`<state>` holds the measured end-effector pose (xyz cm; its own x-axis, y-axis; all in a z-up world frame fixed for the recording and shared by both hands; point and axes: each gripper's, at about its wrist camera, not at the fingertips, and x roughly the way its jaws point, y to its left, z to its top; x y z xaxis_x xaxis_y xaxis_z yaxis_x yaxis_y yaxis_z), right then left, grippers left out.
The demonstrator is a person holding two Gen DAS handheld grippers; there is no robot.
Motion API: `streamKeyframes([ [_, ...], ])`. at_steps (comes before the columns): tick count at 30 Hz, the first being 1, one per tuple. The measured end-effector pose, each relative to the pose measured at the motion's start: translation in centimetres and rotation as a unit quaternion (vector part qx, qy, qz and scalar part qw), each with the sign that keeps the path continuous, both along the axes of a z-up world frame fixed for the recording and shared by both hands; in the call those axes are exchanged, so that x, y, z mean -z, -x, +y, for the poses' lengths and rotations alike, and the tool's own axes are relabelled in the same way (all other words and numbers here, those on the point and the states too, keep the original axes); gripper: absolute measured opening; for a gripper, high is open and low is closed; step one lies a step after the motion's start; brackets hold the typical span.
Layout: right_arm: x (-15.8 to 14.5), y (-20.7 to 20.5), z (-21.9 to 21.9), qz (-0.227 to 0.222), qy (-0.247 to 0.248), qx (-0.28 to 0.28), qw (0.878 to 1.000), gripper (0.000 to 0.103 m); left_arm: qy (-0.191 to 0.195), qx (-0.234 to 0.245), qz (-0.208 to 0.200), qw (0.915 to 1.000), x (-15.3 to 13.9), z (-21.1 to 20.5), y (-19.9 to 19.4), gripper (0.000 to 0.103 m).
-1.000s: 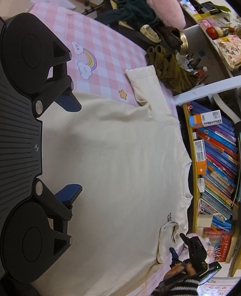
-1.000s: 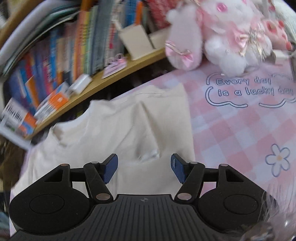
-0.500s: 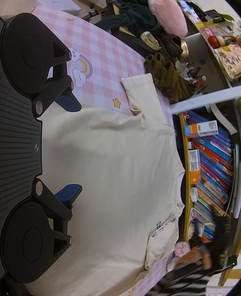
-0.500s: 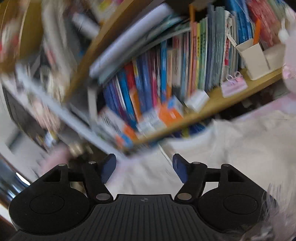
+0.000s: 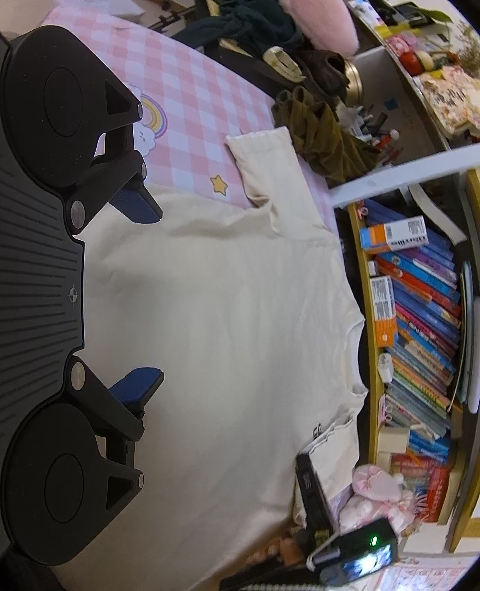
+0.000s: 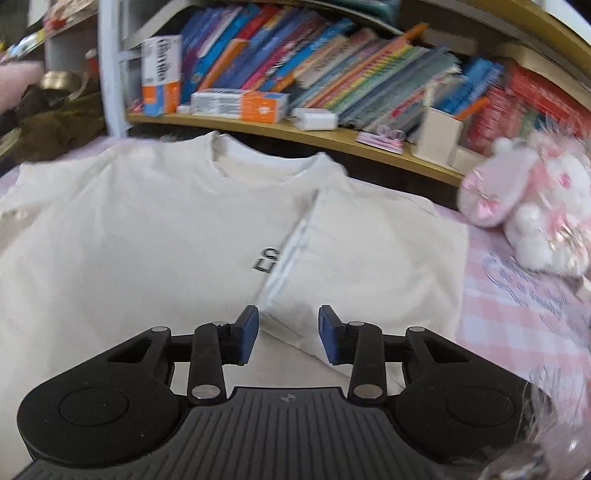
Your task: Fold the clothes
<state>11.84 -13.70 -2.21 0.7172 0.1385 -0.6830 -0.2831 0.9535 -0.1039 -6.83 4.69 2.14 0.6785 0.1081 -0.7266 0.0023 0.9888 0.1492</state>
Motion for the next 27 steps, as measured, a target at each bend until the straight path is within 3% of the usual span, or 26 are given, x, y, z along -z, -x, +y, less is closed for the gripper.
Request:
streamKeyframes([
  [1,0.2,-0.2,0.4,0.002,0.008,-0.008,1.0,0.033,-0.002,0.002,0.0,1.0,0.0,-0.1,0.1,0.088],
  [4,0.2,-0.8,0.7,0.003,0.013,-0.013,1.0,0.011,-0.004,-0.004,-0.001,1.0,-0.1,0.0,0.3,0.088],
  [9,-0.6,-1.1,0.3,0.031,-0.012,-0.024,0.999,0.011,0.001,-0.023,-0.001,0.9997,-0.1,0.6,0.4,0.088],
  [10,-0.7,-1.2,0.2,0.037,-0.016,-0.026,0.999,0.014,0.003,-0.025,0.0,0.9997,-0.1,0.6,0.4,0.088],
  [13,-1.4,-1.3,-0.1,0.046,-0.038,-0.035,0.998,0.038,0.005,-0.027,0.002,0.9996,-0.1,0.7,0.2,0.088],
  [15,-2.3,-1.3,-0.3,0.039,-0.064,-0.046,0.996,0.04,0.0,-0.02,0.003,0.9998,-0.1,0.3,0.2,0.088],
  [22,-3.3,-2.5,-1.1,0.04,-0.08,0.003,0.996,0.046,-0.005,-0.025,0.001,0.9997,0.0,0.3,0.4,0.088],
  [27,-3.2,0.6,-0.5,0.072,-0.114,0.029,0.99,0.061,0.007,-0.037,-0.009,0.9992,0.0,1.1,0.4,0.088],
])
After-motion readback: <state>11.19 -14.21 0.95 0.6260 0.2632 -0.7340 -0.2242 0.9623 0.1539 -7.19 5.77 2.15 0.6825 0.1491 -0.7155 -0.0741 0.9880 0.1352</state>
